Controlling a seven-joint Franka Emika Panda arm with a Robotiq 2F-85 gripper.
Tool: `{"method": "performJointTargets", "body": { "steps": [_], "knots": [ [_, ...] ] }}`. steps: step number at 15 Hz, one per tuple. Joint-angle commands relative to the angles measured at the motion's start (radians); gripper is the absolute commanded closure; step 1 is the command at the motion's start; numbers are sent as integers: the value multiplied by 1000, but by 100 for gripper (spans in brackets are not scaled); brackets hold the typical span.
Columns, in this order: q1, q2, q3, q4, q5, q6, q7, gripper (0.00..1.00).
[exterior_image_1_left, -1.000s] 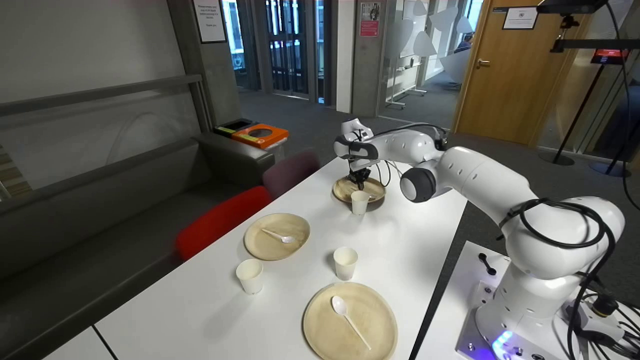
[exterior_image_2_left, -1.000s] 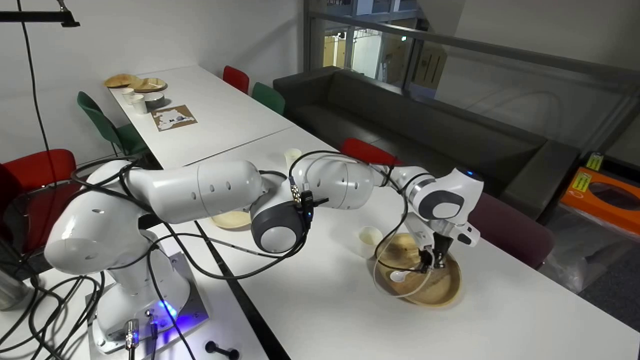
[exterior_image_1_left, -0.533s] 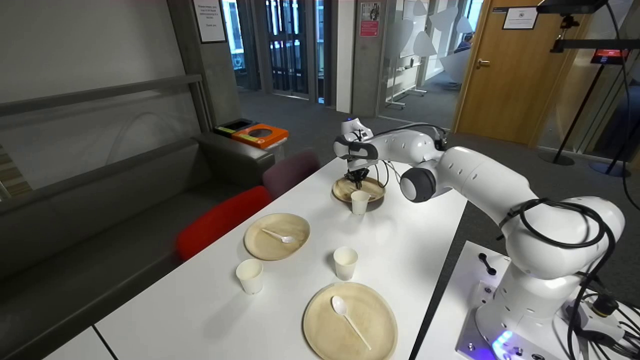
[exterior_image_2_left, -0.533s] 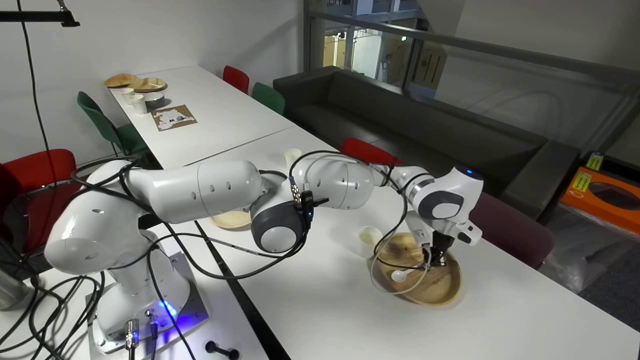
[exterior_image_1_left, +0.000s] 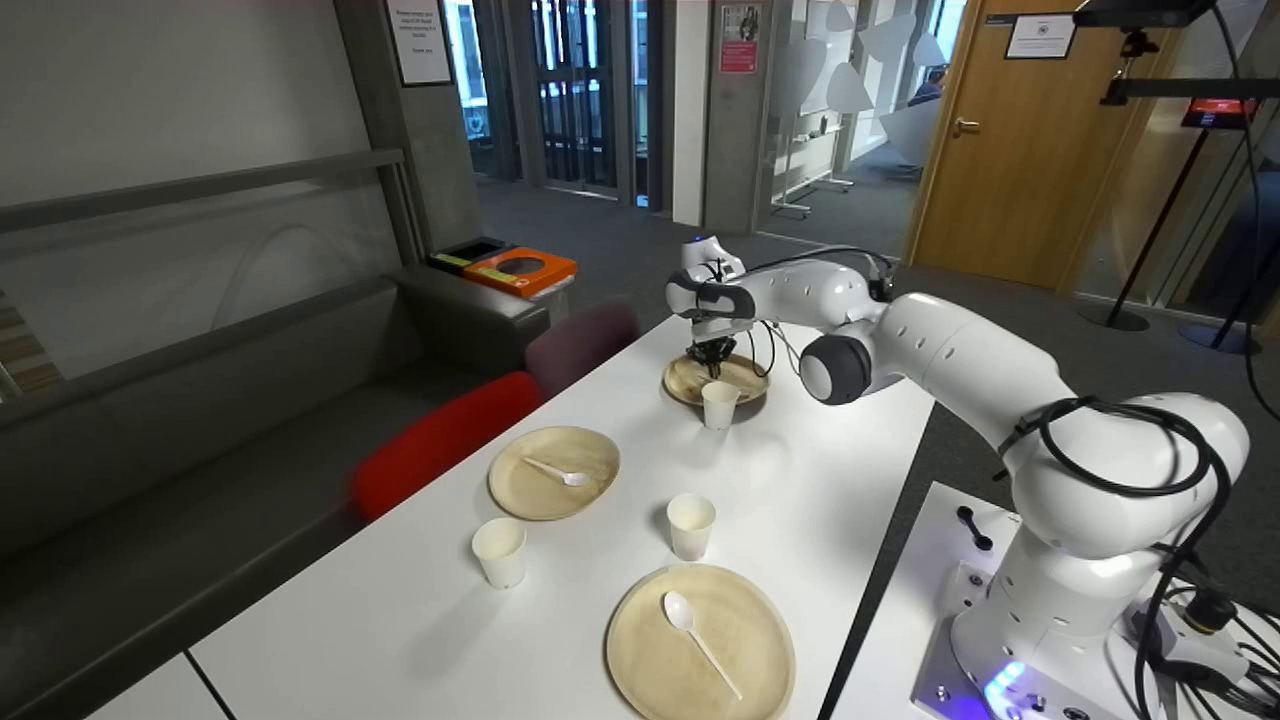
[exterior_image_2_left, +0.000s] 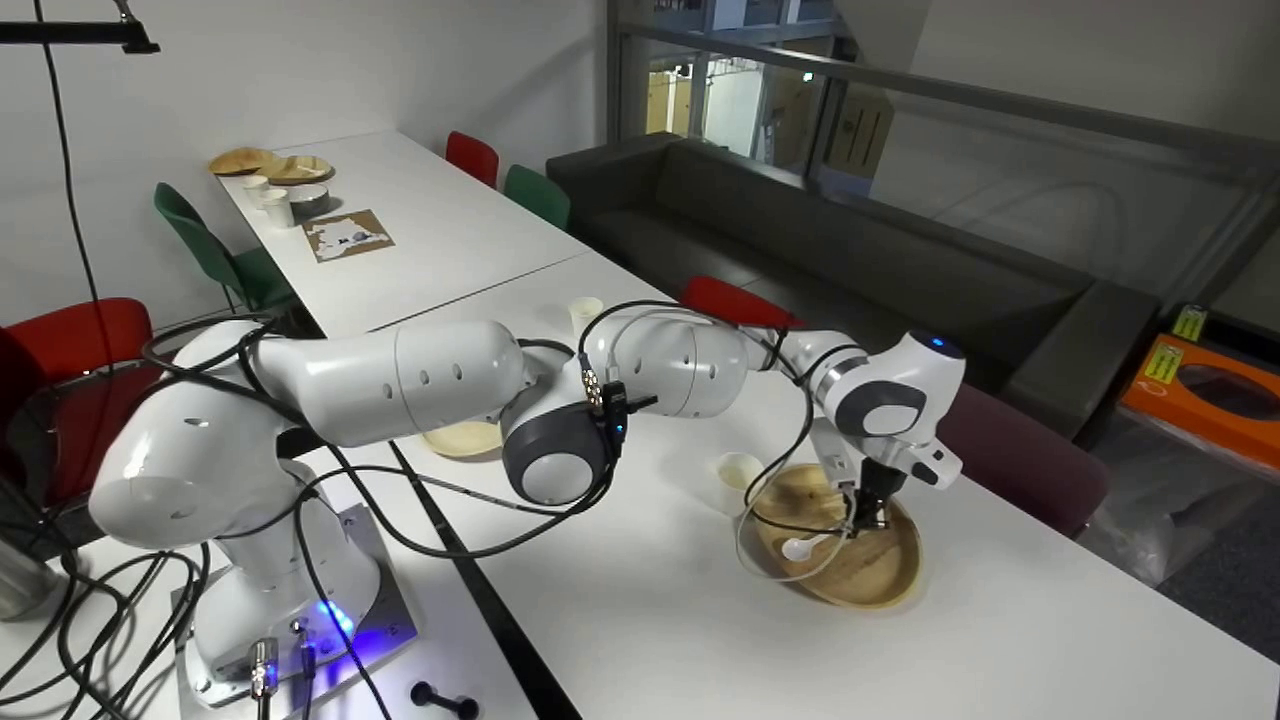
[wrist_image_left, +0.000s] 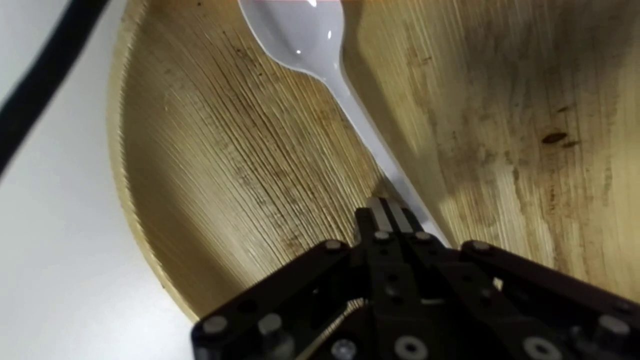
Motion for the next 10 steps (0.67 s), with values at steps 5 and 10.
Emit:
{"method": "performJointTargets", "body": {
  "steps": [5, 10],
  "knots": [
    [8, -38, 45, -50, 50, 6, 64, 100],
    [18, -43, 62, -48, 60, 10, 95, 100]
  ]
}}
